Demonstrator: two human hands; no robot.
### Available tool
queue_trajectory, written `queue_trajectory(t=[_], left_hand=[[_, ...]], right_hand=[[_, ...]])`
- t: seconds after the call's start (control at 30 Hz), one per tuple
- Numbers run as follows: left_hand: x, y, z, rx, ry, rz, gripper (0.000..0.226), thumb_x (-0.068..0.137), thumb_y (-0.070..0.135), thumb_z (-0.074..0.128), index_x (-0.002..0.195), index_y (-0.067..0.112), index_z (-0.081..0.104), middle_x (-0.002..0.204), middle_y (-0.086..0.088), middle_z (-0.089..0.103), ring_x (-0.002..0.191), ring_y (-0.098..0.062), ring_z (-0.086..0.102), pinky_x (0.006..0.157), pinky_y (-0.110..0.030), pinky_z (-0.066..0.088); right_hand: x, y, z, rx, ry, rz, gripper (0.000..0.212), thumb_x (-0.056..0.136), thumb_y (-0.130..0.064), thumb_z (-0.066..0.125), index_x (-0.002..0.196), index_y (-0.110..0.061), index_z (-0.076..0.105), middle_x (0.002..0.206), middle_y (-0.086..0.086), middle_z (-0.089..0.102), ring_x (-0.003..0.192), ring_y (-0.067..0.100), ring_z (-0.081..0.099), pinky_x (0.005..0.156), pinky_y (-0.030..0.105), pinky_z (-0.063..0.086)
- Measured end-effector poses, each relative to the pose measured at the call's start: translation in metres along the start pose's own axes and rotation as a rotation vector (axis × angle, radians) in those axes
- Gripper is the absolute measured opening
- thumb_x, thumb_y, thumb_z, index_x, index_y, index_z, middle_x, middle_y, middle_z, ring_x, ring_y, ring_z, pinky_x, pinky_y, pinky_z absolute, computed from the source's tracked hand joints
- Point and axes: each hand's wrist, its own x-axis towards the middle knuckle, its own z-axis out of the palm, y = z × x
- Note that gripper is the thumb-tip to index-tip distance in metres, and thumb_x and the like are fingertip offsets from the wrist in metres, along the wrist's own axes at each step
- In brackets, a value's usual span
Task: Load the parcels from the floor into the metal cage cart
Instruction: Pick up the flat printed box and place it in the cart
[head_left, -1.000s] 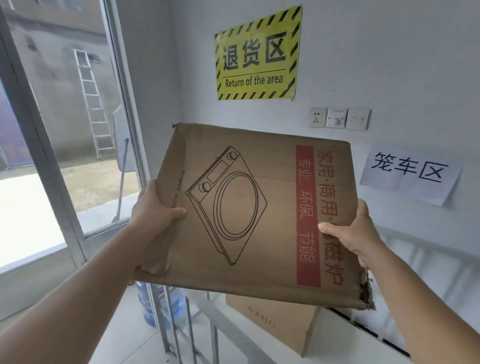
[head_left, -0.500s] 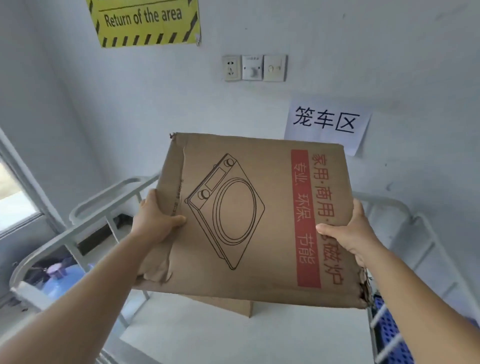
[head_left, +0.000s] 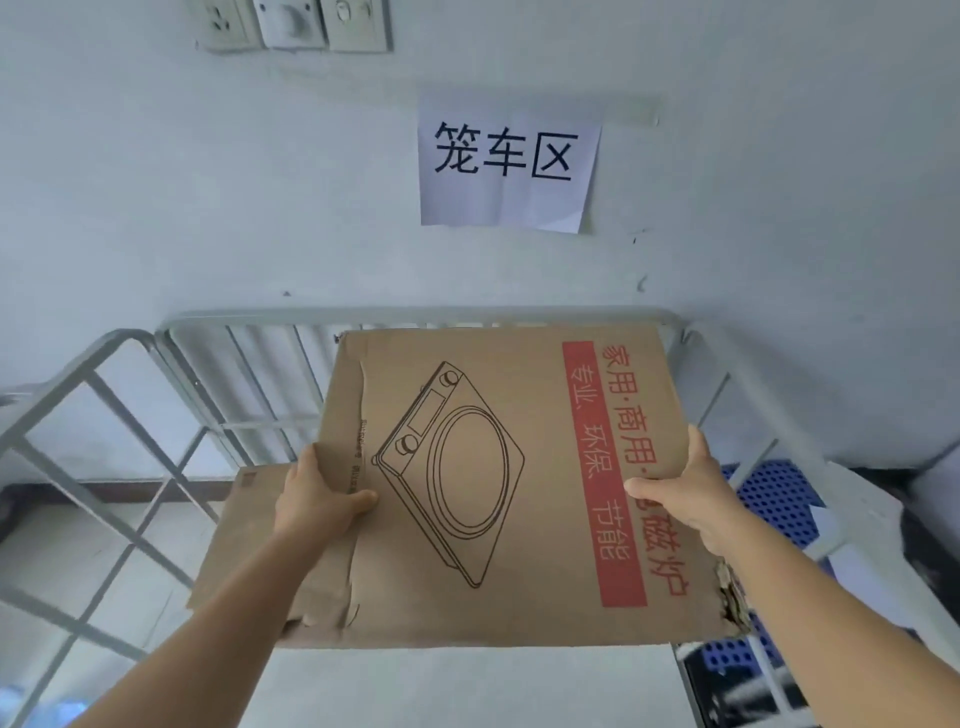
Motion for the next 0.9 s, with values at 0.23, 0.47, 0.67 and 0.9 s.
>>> queue_trajectory(t=[0.23, 0.47, 0.67, 0.9], left_hand=[[0.029, 0.001, 0.072, 0.010, -0.133, -0.033, 0.092, 0.062, 0.027, 0.085, 0.139, 0.016, 0.034, 0.125, -0.008, 0.050, 0.111, -0.031, 0.052, 0.092, -0.044, 0.047], [0.068, -0.009, 0.148, 0.057, -0.207, -0.136, 0.099, 0.063, 0.027, 0.086, 0.143, 0.016, 0.029, 0.130, -0.010, 0.048, 0.116, -0.034, 0.051, 0.098, -0.047, 0.045], [0.102, -0.029, 0.219, 0.083, -0.239, -0.221, 0.099, 0.061, 0.026, 0.087, 0.141, 0.014, 0.031, 0.129, -0.009, 0.046, 0.119, -0.033, 0.049, 0.100, -0.049, 0.043], [0.143, -0.066, 0.290, 0.136, -0.289, -0.292, 0.099, 0.064, 0.026, 0.086, 0.145, 0.019, 0.028, 0.133, -0.005, 0.046, 0.118, -0.031, 0.049, 0.098, -0.048, 0.044]], right_hand=[[0.042, 0.044, -0.006, -0.035, -0.003, 0.159, 0.071, 0.074, -0.008, 0.083, 0.125, -0.025, 0.037, 0.105, 0.001, 0.059, 0.093, 0.021, 0.056, 0.078, 0.043, 0.045], [0.112, 0.077, 0.004, -0.064, -0.060, 0.271, 0.093, 0.078, -0.007, 0.080, 0.148, -0.025, 0.022, 0.115, 0.004, 0.051, 0.105, 0.025, 0.050, 0.086, 0.044, 0.042], [0.183, 0.119, 0.027, -0.126, -0.101, 0.326, 0.089, 0.079, -0.007, 0.079, 0.148, -0.018, 0.023, 0.111, 0.002, 0.047, 0.118, 0.030, 0.050, 0.090, 0.044, 0.039], [0.253, 0.184, 0.067, -0.184, -0.132, 0.410, 0.094, 0.076, -0.014, 0.082, 0.148, -0.026, 0.022, 0.144, 0.012, 0.037, 0.125, 0.034, 0.045, 0.098, 0.050, 0.040]])
